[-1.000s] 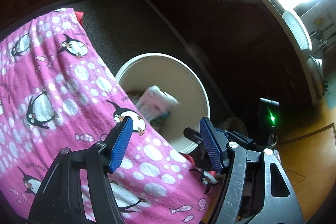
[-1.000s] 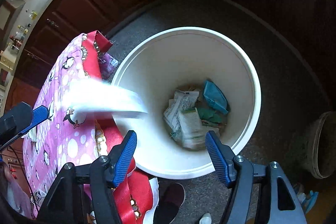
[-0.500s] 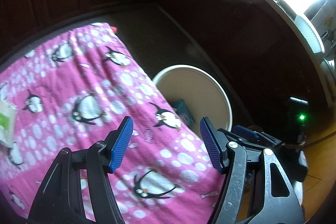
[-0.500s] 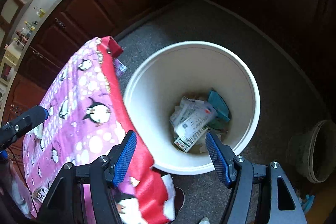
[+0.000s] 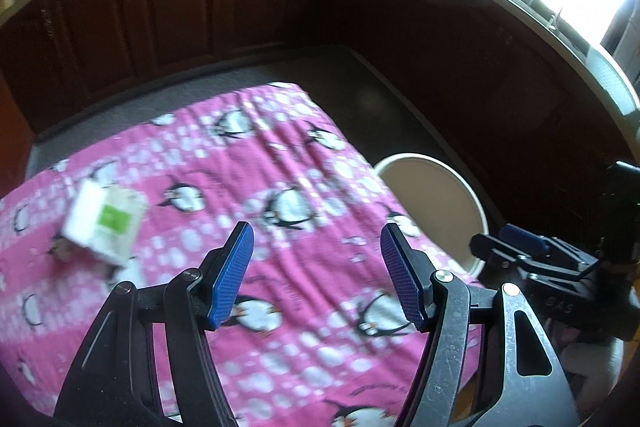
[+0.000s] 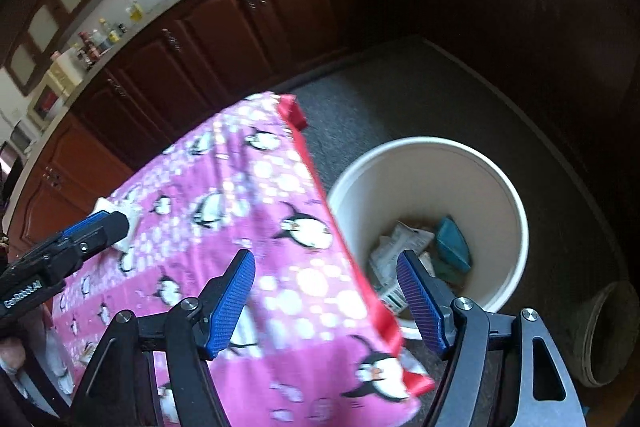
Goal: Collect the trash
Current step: 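Move both tools back over the remaining items on the table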
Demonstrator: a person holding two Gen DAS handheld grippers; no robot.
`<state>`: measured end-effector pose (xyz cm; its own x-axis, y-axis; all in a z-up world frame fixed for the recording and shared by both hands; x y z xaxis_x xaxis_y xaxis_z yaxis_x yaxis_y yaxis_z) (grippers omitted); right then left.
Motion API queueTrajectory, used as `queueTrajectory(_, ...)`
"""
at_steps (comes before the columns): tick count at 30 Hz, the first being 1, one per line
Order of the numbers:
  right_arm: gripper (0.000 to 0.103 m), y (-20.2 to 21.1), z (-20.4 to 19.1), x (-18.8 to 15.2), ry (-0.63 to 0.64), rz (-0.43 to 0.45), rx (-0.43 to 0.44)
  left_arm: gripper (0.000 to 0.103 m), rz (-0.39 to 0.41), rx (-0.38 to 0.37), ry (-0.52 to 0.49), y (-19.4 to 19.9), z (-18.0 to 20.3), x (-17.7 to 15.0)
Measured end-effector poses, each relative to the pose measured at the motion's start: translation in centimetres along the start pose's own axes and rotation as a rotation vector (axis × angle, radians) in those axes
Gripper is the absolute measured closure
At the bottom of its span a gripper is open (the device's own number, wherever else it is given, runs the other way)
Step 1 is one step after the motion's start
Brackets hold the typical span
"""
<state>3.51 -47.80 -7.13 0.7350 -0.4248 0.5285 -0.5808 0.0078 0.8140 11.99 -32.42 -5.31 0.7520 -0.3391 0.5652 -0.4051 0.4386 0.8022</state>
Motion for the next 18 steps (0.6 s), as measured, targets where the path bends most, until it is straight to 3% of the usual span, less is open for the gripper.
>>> queueTrajectory(18,0.029,-0.7,-11.4,-2.1,0.172,-0.011,0.088,0.038,0.096,0.140,0.075,6.7,-8.4,-3.5)
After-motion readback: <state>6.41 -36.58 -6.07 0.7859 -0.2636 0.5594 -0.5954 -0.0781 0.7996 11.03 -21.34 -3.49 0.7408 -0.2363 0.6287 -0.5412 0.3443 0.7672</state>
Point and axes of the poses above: each gripper's, at about its wrist camera, not at the fingertips, and y roughly against the way its jaws point, z to its right, x to its top, the point moved 7 cm from there along -y, roughly the way its jaws point, and after that the axes turned 1 degree about -z, right-handed, at the moved point
